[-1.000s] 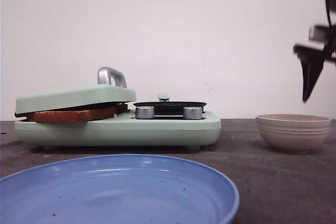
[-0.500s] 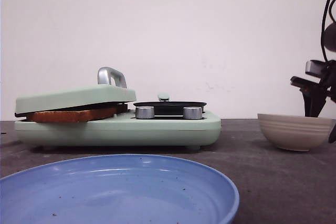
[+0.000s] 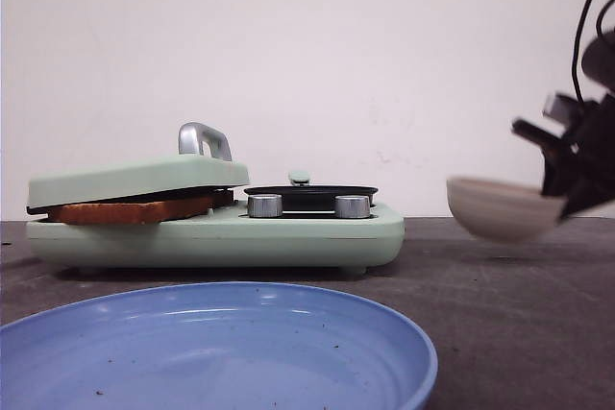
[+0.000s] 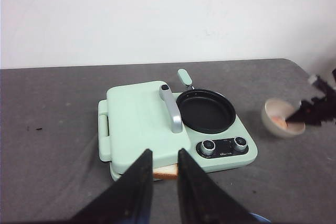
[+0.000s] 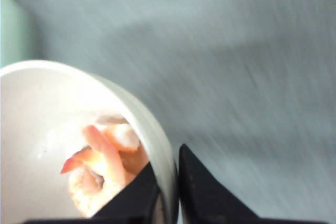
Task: Make breakfast with bread and shrimp
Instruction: 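Grasp the cream shrimp bowl rim with the right gripper and lift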
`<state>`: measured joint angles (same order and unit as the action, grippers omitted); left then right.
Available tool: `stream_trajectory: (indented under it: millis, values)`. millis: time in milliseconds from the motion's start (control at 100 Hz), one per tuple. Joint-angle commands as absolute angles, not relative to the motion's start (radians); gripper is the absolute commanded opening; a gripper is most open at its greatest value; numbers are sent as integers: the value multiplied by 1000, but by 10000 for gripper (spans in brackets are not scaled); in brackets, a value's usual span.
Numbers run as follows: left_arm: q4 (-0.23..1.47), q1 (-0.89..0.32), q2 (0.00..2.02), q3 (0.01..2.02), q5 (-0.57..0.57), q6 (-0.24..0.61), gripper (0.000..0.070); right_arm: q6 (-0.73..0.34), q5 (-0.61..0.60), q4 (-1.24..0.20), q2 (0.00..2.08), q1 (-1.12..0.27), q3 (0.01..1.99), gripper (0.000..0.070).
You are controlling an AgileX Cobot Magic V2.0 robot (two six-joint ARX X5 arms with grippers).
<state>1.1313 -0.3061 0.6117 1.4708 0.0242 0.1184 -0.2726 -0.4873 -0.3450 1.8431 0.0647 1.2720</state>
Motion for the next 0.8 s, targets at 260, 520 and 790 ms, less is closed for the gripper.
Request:
stream_trajectory:
  millis: [260, 520, 790]
  values:
    - [1121, -310, 615, 1486, 22, 116, 0, -400, -416, -152, 1787, -125, 1496, 0]
    - [1123, -310, 615, 1486, 22, 113, 0, -223, -183, -51, 1809, -300, 1631, 0]
    - [1125, -310, 615, 1486, 25, 113, 0, -51, 31, -24, 1861, -402, 1636, 0]
